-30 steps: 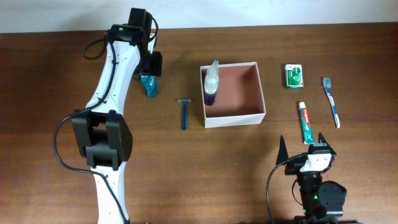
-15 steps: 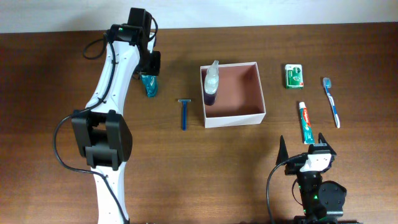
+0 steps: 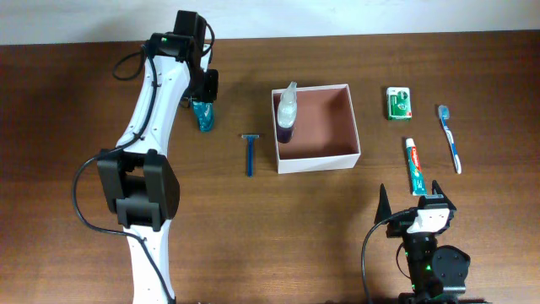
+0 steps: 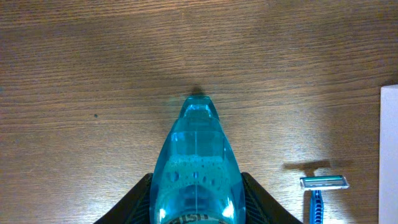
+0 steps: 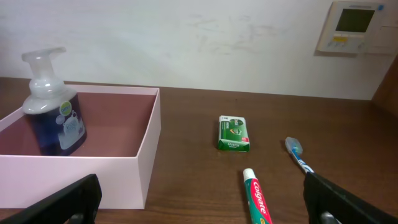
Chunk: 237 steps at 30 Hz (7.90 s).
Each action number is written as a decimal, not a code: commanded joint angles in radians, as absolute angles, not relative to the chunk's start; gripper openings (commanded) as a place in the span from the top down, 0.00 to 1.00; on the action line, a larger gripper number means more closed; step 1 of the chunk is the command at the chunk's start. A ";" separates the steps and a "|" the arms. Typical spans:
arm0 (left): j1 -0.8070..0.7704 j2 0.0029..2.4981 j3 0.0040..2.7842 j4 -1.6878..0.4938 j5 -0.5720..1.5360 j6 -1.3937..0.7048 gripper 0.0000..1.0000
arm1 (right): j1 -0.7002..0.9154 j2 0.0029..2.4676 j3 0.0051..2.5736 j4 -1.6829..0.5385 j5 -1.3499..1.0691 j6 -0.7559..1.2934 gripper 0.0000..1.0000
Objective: Pack container
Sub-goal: 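Lower the left gripper and grasp the Listerine bottle, then lift the Listerine bottle and carry it over the pink box, then lower the Listerine bottle beside the soap bottle and release, then raise the left gripper and move it back toward the razor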
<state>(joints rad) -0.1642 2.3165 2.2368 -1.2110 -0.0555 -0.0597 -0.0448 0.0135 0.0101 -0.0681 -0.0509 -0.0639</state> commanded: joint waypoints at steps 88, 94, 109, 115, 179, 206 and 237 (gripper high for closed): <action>-0.681 2.497 2.972 -1.267 -0.049 -0.112 0.75 | -0.040 0.003 0.006 -0.073 -0.060 -0.067 0.01; -0.680 2.519 2.971 -1.312 -0.048 -0.119 0.75 | -0.040 0.003 0.006 -0.073 -0.060 -0.067 0.01; -0.678 2.521 2.853 -1.321 -0.052 -0.145 0.75 | -0.040 0.003 0.006 -0.073 -0.060 -0.067 0.01; -0.678 2.521 2.832 -1.318 -0.143 -0.212 0.75 | -0.040 0.003 0.006 -0.073 -0.060 -0.067 0.01; -0.620 2.571 2.794 -1.317 -0.156 -0.254 0.62 | -0.040 0.003 0.006 -0.073 -0.060 -0.067 0.01; -0.620 2.571 2.794 -1.310 -0.154 -0.253 0.55 | -0.040 0.003 0.006 -0.073 -0.060 -0.067 0.01; -0.614 2.571 2.901 -1.288 -0.155 -0.229 0.49 | -0.040 0.003 0.006 -0.073 -0.060 -0.067 0.01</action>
<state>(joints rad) -0.6273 2.5809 2.8681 -1.2900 -0.1539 -0.2462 -0.0448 0.0139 0.0101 -0.0681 -0.0509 -0.0639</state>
